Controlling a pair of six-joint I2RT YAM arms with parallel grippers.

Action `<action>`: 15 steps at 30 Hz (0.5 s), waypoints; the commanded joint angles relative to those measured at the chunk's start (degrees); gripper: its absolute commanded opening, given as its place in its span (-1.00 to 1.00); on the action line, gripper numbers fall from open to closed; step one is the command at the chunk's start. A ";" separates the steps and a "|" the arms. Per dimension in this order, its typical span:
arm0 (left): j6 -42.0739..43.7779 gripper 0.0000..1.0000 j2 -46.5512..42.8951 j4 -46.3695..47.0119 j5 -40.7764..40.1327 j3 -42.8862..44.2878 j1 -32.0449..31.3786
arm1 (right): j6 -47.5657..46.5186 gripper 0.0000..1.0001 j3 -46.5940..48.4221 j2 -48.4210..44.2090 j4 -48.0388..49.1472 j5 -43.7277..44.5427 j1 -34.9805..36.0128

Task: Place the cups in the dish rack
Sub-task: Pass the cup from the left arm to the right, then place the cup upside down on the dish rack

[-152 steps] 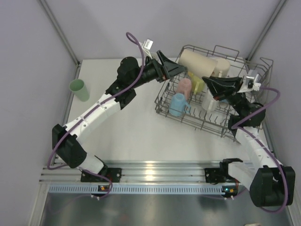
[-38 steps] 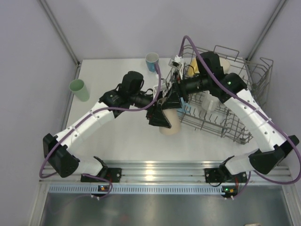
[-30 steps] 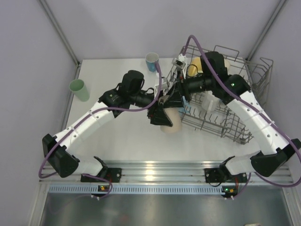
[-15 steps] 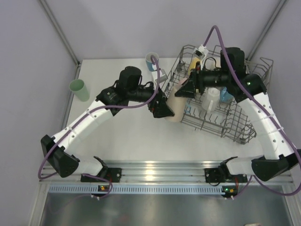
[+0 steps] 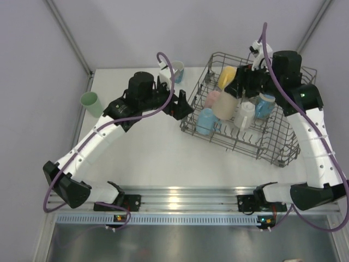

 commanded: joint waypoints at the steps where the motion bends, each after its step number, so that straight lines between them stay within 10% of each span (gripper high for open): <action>1: -4.06 0.96 -4.45 2.07 -6.24 -0.34 0.04 | 0.97 -1.00 -0.57 -2.43 6.72 21.24 -0.46; 7: -10.14 0.96 -6.65 2.77 -12.31 -4.20 0.04 | -1.50 -1.00 -4.78 -2.70 15.77 45.19 -3.17; 15: -9.52 0.88 -4.11 2.69 -19.61 -7.99 0.74 | -1.15 -1.00 -7.69 2.31 25.53 49.88 -11.96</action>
